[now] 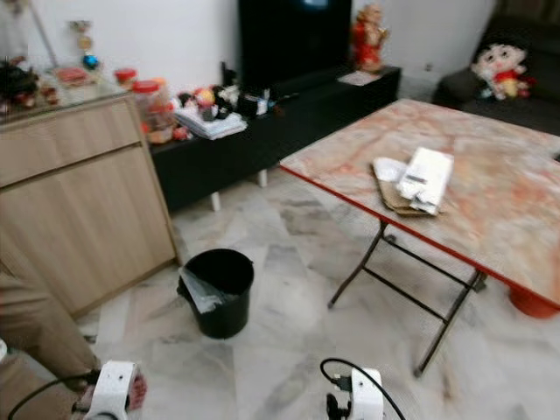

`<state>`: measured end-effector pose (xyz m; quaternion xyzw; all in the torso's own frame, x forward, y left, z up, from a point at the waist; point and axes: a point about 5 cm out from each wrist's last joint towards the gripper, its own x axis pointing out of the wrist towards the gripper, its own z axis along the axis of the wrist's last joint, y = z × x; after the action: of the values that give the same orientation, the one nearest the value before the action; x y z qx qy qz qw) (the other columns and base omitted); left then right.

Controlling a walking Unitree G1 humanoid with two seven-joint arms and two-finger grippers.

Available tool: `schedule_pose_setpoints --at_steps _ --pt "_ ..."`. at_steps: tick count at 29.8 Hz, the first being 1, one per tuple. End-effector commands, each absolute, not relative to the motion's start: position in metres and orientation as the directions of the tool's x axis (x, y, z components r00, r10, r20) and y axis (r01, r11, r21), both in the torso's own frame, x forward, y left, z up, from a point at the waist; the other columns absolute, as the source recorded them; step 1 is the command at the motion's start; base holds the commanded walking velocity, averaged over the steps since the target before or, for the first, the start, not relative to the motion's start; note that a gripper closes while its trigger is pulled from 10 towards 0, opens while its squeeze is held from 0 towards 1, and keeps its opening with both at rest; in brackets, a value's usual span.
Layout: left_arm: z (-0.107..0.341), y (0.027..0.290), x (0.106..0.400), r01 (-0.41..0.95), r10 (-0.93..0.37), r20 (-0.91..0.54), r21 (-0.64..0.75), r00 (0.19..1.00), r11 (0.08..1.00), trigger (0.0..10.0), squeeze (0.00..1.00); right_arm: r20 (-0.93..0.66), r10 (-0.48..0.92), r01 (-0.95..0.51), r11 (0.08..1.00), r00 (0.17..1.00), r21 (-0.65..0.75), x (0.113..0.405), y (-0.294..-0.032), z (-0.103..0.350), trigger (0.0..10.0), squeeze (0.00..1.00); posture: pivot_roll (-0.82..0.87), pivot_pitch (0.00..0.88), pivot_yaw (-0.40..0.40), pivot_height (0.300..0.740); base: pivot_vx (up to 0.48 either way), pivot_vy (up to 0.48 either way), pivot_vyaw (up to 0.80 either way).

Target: Picking trash to rubbish bin

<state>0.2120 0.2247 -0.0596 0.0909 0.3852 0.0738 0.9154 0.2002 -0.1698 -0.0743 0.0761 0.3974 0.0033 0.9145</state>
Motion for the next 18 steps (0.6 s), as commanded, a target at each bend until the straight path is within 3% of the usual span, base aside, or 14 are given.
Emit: schedule_pose_setpoints --at_steps 1,18 --pt "-0.0594 0.2298 0.2101 -0.076 0.220 -0.690 0.233 0.690 0.970 10.0 0.00 -0.712 0.077 0.057 0.985 0.698 0.162 0.2054 -0.1649 -0.0717 10.0 0.00 0.15 0.000 -0.029 0.740 0.382 0.000 0.00" --pt "-0.0584 0.2330 0.2101 -0.093 0.230 -0.685 0.232 0.692 0.968 10.0 0.00 -0.714 0.064 0.063 0.987 0.697 0.150 0.2064 -0.1653 -0.0713 10.0 0.00 0.16 0.006 -0.034 0.740 0.381 0.000 0.00"
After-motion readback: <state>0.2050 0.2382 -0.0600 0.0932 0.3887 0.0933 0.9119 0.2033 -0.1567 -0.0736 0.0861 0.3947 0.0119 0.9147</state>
